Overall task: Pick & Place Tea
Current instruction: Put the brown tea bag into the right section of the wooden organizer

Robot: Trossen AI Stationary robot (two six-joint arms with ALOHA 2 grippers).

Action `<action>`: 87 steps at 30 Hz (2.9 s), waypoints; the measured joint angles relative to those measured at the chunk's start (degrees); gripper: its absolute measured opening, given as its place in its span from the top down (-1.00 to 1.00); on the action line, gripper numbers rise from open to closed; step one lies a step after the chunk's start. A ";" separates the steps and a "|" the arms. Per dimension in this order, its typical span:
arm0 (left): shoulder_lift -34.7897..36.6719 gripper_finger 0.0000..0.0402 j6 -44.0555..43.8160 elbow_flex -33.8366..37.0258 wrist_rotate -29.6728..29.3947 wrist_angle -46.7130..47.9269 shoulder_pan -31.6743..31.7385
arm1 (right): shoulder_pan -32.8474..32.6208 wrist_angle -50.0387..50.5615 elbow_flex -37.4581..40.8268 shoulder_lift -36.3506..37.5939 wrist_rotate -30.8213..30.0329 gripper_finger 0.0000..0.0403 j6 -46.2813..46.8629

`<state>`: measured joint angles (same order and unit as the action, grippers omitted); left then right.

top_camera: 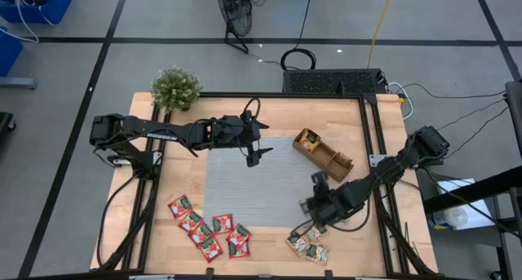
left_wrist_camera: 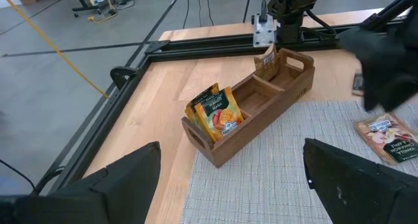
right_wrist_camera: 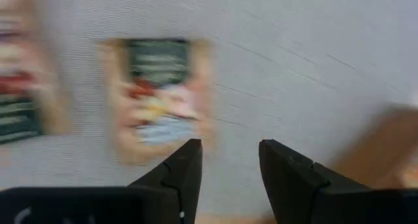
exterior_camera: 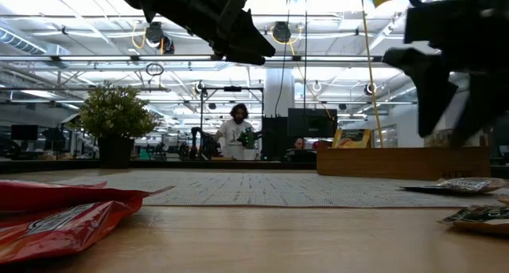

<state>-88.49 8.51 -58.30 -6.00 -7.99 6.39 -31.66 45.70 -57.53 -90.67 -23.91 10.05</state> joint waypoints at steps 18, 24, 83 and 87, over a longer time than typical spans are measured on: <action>0.00 -0.82 0.00 0.00 0.00 0.00 0.00 | 2.47 -13.05 10.24 0.11 -2.11 0.41 -0.89; 0.00 -0.82 0.00 0.00 0.00 0.00 0.00 | 2.40 -14.10 10.10 0.19 10.43 0.42 4.69; 0.00 -0.82 0.00 0.02 0.02 -1.34 0.02 | 11.02 6.57 10.97 13.40 16.49 0.99 38.72; 0.00 -0.82 0.00 0.02 0.02 -1.36 0.01 | 13.23 6.38 11.11 13.42 16.49 0.97 37.86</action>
<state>-88.49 8.51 -58.28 -5.98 -9.35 6.41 -18.43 52.07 -46.41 -77.25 -7.42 47.90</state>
